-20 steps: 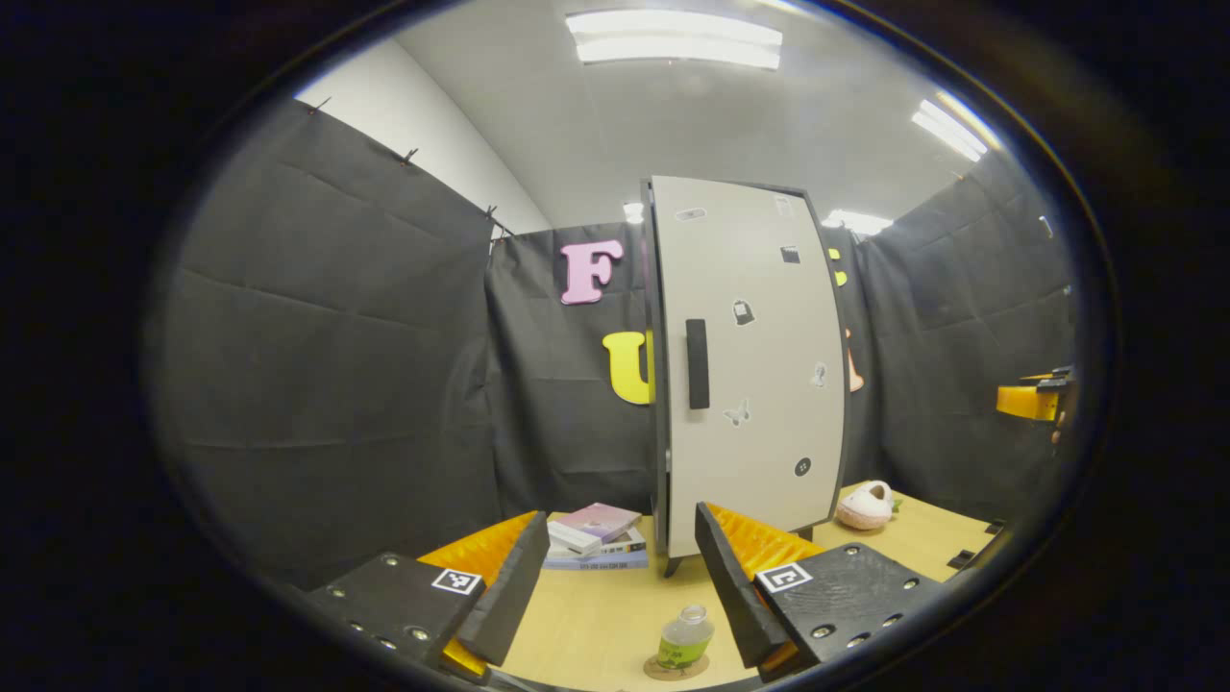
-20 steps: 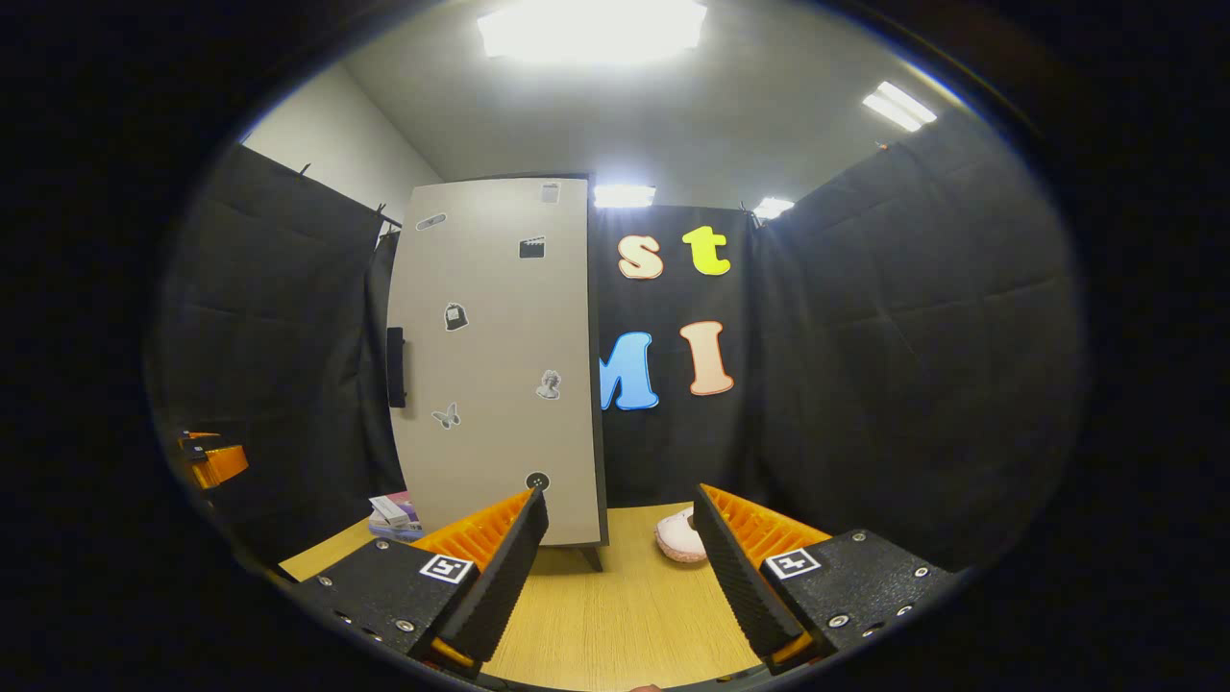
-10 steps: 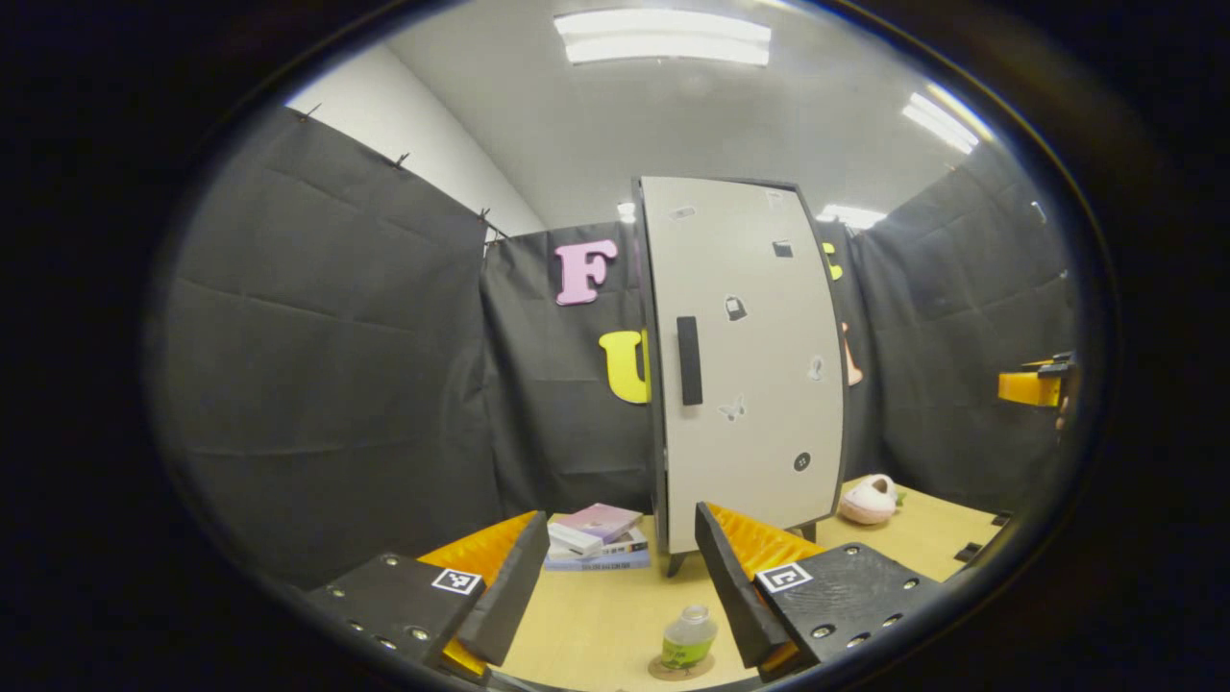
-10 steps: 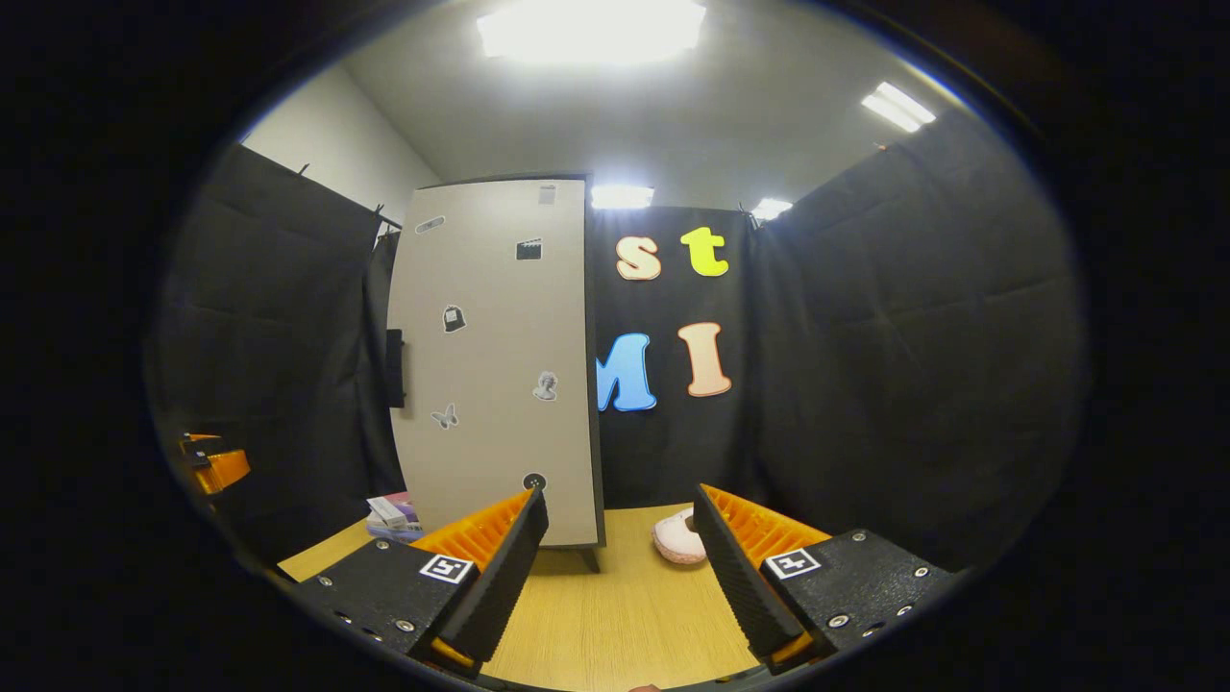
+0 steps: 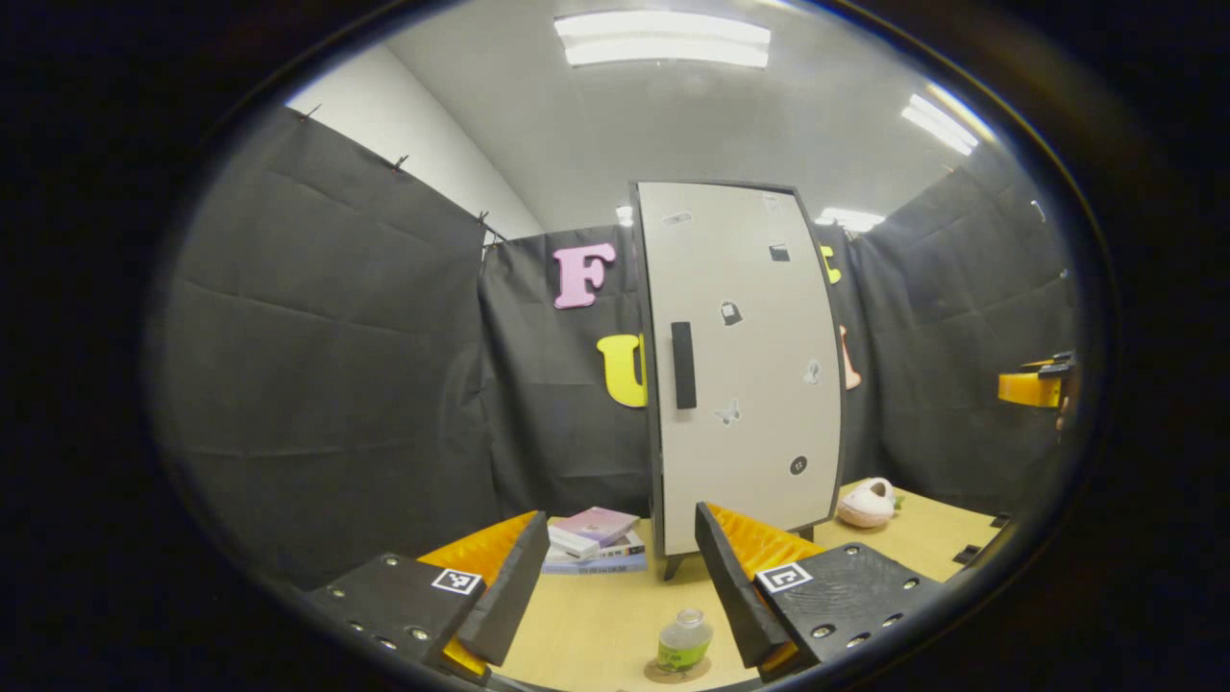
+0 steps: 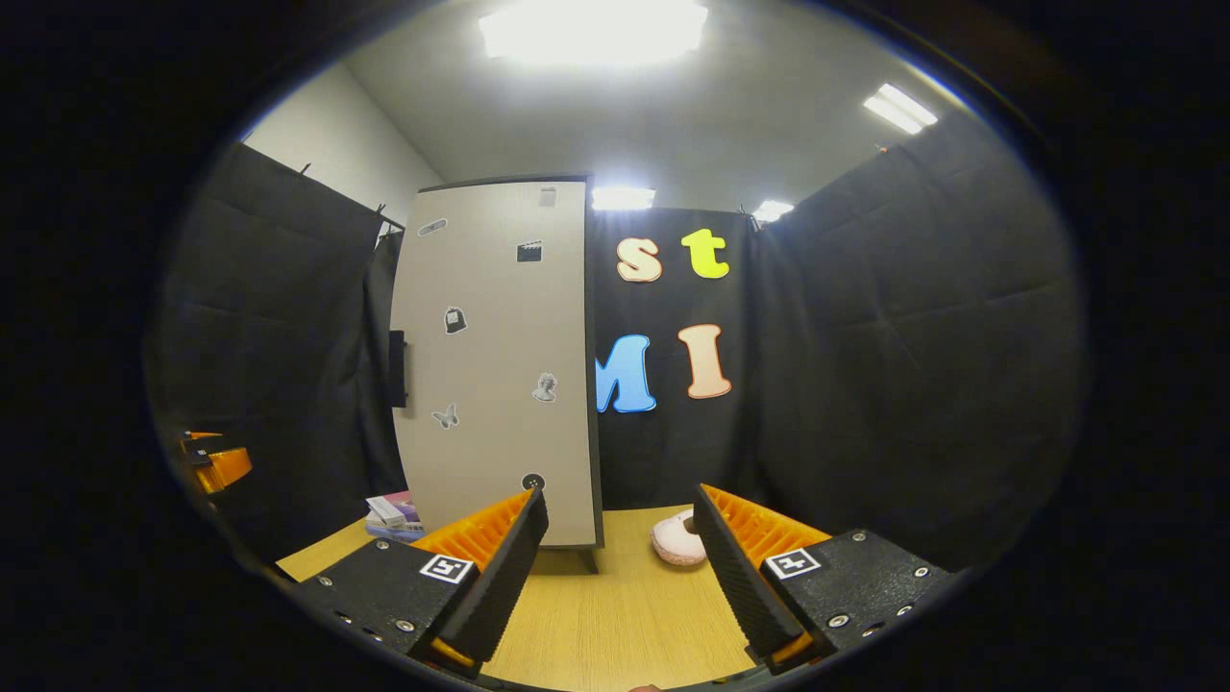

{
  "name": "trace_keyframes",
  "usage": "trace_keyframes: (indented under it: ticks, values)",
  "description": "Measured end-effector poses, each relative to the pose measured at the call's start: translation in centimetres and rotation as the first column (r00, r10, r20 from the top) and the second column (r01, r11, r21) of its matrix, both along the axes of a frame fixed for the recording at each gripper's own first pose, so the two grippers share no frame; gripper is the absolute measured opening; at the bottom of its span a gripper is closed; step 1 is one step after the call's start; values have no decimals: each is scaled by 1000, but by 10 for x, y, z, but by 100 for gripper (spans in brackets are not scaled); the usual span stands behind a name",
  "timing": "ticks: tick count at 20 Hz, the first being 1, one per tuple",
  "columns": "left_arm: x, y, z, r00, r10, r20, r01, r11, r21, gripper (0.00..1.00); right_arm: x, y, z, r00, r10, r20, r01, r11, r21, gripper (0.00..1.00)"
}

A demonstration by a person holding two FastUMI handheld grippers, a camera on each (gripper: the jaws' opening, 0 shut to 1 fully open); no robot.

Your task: Open the cabinet door with the right hand, grasp the bottle in the cabinet with the left hand and place it on the coaster, then close the cabinet door with the right hand.

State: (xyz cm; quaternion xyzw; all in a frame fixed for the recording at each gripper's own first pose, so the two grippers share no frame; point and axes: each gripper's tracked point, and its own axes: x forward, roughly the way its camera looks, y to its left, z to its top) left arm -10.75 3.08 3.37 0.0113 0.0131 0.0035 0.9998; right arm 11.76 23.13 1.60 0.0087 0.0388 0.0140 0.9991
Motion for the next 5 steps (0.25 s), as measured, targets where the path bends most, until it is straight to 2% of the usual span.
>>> trace_keyframes:
  ticks: [1,2,3,5]
  values:
    - [-1,0,0,1000,1,0,-1,1000,1,91,0,0,0,1000,1,-1,-1,1000,1,94]
    - [-1,0,0,1000,0,1,0,1000,3,87,-1,1,0,1000,3,-1,-3,1000,3,94]
    - [-1,0,1,1000,1,2,-1,1000,5,91,-1,2,1,1000,3,1,-3,1000,4,94]
    - [-1,0,3,1000,2,6,-2,1000,8,87,-1,2,1,1000,4,3,-4,1000,2,94]
